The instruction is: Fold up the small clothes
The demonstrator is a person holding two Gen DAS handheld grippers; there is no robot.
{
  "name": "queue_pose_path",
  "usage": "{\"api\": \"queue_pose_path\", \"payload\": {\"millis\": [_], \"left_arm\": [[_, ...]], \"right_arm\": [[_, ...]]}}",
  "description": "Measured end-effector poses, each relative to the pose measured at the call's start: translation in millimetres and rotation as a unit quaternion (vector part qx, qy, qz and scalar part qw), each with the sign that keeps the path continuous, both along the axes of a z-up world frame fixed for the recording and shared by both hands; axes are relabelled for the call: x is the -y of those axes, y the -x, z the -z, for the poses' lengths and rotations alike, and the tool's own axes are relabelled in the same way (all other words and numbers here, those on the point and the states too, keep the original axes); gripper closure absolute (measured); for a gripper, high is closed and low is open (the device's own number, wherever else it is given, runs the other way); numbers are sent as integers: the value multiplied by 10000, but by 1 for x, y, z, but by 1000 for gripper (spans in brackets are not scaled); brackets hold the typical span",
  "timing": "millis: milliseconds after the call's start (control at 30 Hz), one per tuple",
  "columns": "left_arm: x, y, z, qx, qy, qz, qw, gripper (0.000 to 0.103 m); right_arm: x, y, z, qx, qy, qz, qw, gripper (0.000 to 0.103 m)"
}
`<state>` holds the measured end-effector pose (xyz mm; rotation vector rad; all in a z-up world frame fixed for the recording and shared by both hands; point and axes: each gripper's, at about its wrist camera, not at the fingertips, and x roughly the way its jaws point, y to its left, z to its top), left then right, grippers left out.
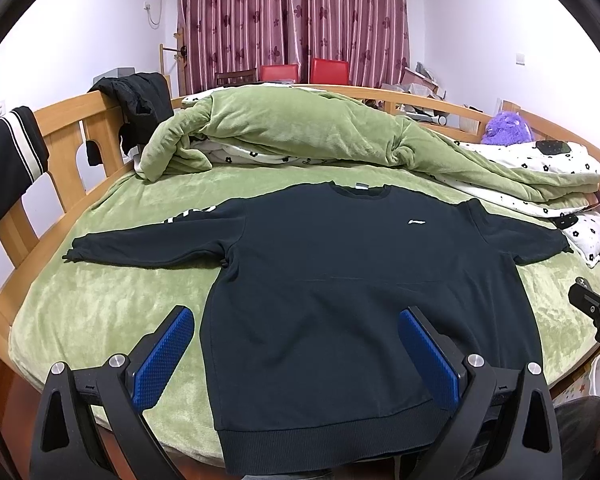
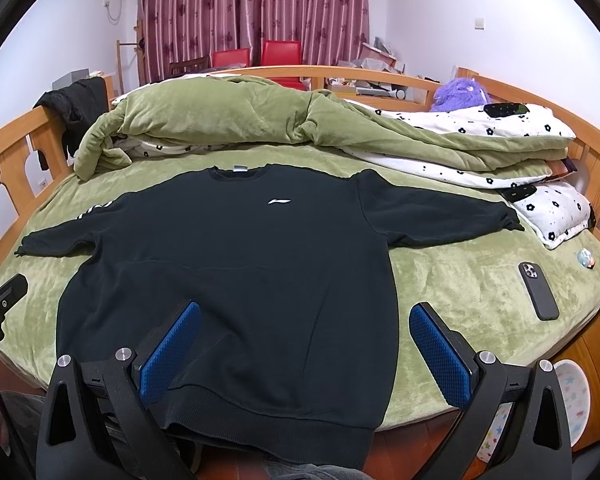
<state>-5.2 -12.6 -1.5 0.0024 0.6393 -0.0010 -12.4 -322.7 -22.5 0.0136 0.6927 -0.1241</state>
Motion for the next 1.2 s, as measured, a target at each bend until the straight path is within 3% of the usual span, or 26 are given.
{"api": "queue_pose_path", "payload": {"millis": [1200], "left_arm": [[2, -1, 0, -6, -18, 9, 10000, 0]], "right_arm": [[-2, -1, 1, -14, -6, -7, 10000, 0]]}}
